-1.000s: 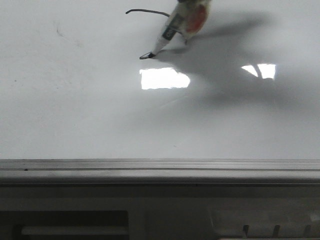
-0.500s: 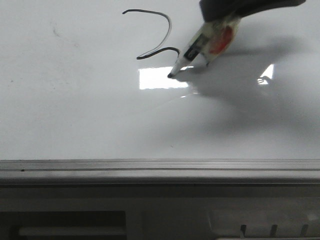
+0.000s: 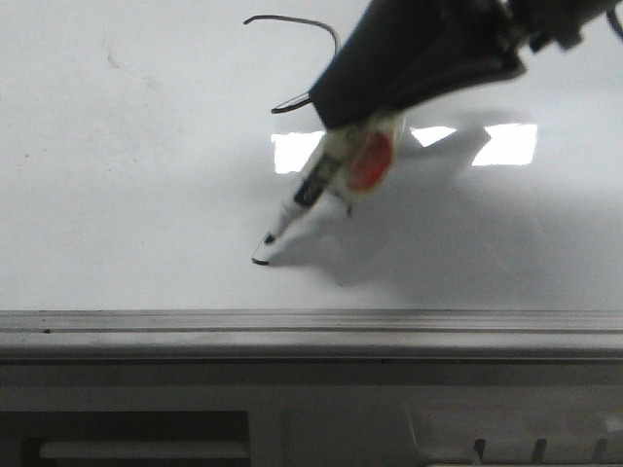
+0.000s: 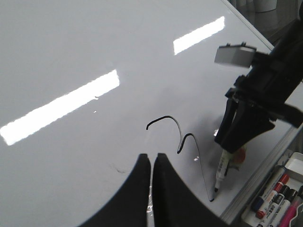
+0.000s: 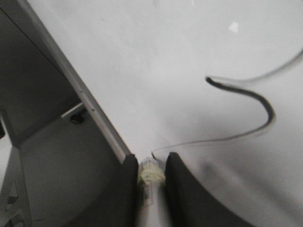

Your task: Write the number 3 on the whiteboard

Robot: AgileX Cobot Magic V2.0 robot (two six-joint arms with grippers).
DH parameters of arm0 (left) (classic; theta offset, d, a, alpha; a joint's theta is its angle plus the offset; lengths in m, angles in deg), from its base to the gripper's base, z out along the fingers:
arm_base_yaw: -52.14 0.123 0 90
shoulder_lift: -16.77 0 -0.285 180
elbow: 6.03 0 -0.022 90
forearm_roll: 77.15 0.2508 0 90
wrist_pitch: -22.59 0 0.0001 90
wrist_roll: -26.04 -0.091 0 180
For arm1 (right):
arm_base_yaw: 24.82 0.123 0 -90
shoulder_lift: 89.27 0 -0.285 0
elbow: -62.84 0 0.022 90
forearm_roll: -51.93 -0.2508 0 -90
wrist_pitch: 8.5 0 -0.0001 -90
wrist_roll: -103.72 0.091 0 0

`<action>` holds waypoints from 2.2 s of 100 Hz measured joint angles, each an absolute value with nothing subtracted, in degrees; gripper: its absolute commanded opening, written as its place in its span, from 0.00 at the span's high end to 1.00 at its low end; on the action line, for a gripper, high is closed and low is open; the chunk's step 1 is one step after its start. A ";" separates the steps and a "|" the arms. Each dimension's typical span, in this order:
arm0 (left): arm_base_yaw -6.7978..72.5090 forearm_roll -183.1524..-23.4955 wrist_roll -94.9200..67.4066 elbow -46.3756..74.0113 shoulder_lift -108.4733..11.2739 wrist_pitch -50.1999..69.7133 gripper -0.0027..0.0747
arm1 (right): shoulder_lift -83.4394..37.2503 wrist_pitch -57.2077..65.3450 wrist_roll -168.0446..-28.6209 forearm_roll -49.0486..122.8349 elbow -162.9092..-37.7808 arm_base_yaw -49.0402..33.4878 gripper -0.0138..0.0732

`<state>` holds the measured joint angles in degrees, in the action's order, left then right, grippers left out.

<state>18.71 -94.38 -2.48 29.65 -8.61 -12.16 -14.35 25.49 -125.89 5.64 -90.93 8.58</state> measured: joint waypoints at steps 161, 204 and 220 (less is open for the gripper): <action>18.71 -130.32 -33.45 17.00 -43.75 -35.57 0.99 | -18.79 39.97 -138.00 8.99 -110.85 23.46 0.82; 18.71 -133.08 -29.87 21.21 -42.08 -23.89 0.99 | -22.95 34.57 -133.57 14.58 -110.85 21.16 0.35; 18.71 -135.66 -23.35 29.75 -39.81 -7.43 0.99 | -28.45 34.03 -126.21 19.23 -110.60 14.75 0.66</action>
<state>18.71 -135.66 -23.35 29.75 -39.81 -7.43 -28.45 34.03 -126.21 19.23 -110.60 14.75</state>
